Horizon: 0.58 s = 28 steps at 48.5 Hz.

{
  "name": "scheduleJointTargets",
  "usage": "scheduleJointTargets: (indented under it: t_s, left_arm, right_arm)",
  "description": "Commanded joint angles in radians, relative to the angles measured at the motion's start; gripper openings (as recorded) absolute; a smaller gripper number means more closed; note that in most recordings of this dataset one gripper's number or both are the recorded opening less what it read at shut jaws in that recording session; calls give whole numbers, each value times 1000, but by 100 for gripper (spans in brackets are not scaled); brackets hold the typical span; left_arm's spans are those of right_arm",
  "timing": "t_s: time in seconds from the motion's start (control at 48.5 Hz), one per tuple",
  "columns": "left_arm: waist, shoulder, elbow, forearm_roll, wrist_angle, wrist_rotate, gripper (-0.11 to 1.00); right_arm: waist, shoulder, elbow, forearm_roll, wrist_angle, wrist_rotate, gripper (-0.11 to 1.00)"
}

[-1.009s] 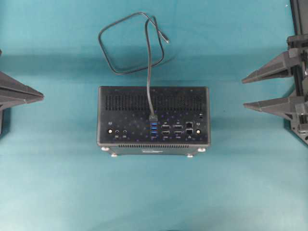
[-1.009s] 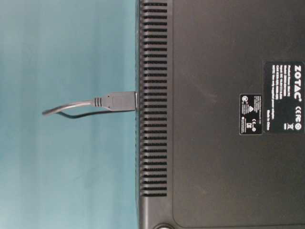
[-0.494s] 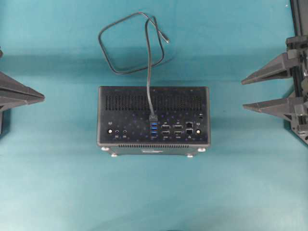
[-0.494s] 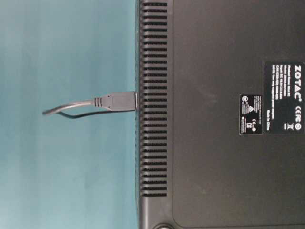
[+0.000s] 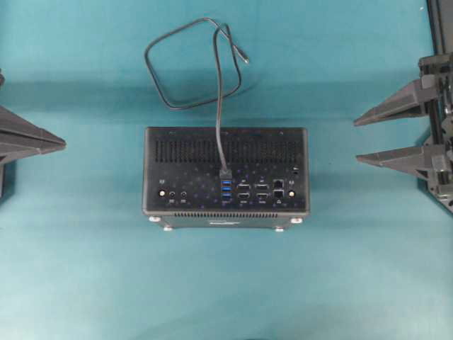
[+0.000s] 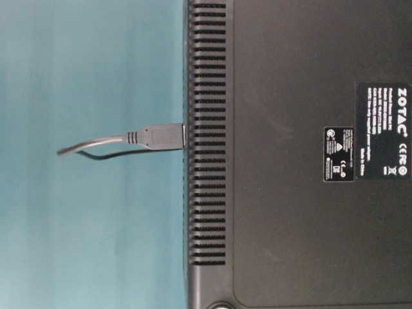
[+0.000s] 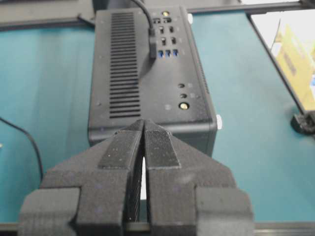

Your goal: Insert the USB into the PC box with both arms.

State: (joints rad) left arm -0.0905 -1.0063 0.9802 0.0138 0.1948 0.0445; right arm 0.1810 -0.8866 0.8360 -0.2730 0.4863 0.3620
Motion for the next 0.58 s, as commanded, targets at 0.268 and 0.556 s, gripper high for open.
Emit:
scheduleJointTargets:
  t_s: [0.268,0.556]
  left_arm:
    - [-2,3,-12,2,-9,-12,0]
    - [-2,-2,-12,2,-9,-14,0]
  right_arm:
    - [-2,2,-9,2,-9,12,64]
    - [-2,-11,-3,2,-9,12,64]
